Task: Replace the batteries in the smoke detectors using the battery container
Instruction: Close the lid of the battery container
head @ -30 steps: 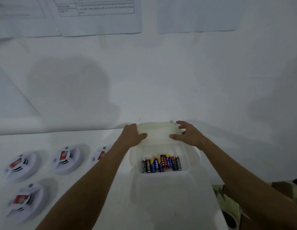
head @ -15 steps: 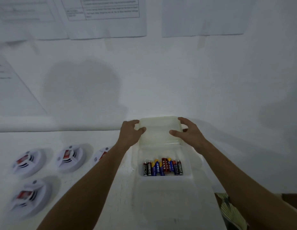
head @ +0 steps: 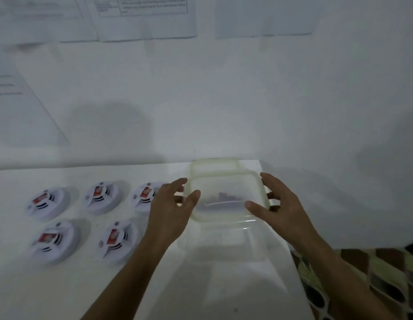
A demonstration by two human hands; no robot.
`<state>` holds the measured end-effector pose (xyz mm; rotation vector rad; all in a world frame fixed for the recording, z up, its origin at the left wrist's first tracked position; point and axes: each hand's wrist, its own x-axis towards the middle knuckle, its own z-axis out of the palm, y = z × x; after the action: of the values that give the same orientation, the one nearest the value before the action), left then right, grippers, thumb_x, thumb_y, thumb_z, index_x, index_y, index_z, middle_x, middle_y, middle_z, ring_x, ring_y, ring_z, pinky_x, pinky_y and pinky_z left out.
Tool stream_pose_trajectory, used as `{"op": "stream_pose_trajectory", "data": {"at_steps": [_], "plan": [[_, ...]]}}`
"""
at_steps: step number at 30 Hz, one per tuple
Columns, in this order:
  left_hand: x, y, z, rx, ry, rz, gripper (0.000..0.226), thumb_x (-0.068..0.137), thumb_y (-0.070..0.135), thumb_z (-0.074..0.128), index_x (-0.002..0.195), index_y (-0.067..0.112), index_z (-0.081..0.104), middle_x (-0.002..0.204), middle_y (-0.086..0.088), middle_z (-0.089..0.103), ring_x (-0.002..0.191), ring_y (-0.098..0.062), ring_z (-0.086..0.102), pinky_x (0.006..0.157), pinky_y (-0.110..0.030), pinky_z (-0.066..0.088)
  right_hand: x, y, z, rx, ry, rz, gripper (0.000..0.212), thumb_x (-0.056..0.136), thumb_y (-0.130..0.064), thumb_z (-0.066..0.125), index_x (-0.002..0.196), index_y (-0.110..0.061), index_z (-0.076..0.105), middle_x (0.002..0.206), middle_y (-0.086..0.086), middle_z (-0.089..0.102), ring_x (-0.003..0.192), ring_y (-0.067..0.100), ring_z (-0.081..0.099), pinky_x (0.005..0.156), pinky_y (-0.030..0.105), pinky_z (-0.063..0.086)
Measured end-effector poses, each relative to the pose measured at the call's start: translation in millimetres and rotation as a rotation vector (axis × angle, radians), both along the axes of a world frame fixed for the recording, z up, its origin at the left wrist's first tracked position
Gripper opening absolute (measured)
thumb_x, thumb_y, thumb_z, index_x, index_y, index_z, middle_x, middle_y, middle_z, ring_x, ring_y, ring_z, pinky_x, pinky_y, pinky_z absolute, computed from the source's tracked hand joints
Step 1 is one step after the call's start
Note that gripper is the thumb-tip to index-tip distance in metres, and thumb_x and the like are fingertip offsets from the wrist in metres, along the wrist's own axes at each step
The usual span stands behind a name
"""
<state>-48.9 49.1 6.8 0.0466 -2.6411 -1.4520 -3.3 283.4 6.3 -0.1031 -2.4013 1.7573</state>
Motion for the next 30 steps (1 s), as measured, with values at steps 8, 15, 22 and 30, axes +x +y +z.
{"op": "stream_pose_trajectory", "data": {"at_steps": [8, 15, 22, 30], "plan": [[57, -5, -33, -0.011, -0.051, 0.042, 0.042, 0.086, 0.038, 0.068, 0.124, 0.023, 0.061, 0.112, 0.006, 0.054, 0.080, 0.000, 0.056, 0.073, -0.018, 0.040, 53, -8, -40, 0.059, -0.095, -0.025, 0.070, 0.074, -0.041, 0.080, 0.135, -0.042, 0.047, 0.123, -0.009, 0.055, 0.087, -0.007, 0.060, 0.063, 0.018, 0.053], [66, 0, -47, 0.060, -0.092, 0.057, 0.044, 0.088, 0.041, 0.065, 0.128, 0.027, 0.057, 0.121, 0.005, 0.056, 0.090, -0.011, 0.062, 0.080, -0.023, 0.045, 60, -18, -48, -0.023, -0.121, -0.043, 0.065, 0.079, -0.033, 0.078, 0.135, -0.036, 0.046, 0.124, -0.018, 0.054, 0.107, 0.004, 0.056, 0.069, 0.019, 0.057], [91, -3, -54, 0.042, -0.134, 0.063, 0.048, 0.086, 0.048, 0.063, 0.129, 0.028, 0.057, 0.121, 0.006, 0.061, 0.092, -0.012, 0.065, 0.081, -0.026, 0.051, 84, -25, -54, -0.042, -0.137, -0.084, 0.060, 0.083, -0.031, 0.075, 0.133, -0.036, 0.044, 0.122, -0.021, 0.054, 0.104, 0.002, 0.058, 0.076, 0.020, 0.056], [106, -4, -51, 0.039, -0.128, 0.092, 0.053, 0.086, 0.049, 0.063, 0.130, 0.022, 0.059, 0.126, 0.008, 0.064, 0.101, -0.008, 0.065, 0.090, -0.024, 0.049, 98, -33, -55, -0.011, -0.206, -0.001, 0.083, 0.089, -0.044, 0.062, 0.153, -0.035, 0.010, 0.137, -0.022, 0.031, 0.123, -0.002, 0.034, 0.101, 0.019, 0.031]]}}
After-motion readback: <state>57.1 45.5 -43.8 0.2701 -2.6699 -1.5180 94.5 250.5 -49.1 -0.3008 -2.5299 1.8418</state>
